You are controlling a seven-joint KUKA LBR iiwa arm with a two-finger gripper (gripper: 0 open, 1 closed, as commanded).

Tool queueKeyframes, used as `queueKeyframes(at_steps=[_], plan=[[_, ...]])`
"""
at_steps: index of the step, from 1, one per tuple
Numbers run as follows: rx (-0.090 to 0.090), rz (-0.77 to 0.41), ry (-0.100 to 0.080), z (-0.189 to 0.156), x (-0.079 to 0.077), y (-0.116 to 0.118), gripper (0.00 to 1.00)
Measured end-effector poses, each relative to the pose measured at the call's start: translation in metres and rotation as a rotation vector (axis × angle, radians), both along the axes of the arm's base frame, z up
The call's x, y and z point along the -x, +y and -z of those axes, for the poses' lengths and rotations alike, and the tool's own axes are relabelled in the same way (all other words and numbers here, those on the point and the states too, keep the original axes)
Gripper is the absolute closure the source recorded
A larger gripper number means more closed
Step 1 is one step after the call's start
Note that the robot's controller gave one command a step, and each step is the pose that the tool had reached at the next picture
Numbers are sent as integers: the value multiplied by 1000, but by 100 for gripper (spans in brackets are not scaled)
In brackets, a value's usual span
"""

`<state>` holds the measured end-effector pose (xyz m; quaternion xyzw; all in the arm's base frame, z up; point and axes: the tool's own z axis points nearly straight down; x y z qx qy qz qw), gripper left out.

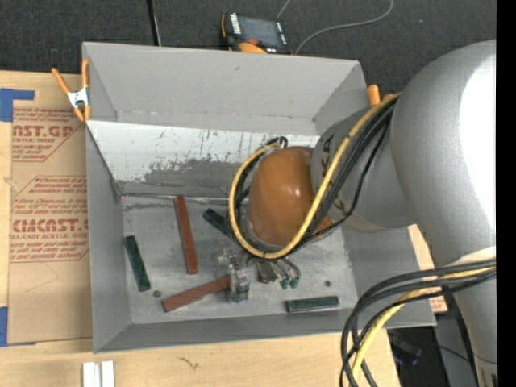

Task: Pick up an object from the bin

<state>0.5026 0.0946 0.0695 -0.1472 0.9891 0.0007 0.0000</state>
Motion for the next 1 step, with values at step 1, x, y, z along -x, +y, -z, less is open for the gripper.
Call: queueKeyframes(at_steps=[1], plan=[[0, -322, -8, -136, -3, 20, 100]])
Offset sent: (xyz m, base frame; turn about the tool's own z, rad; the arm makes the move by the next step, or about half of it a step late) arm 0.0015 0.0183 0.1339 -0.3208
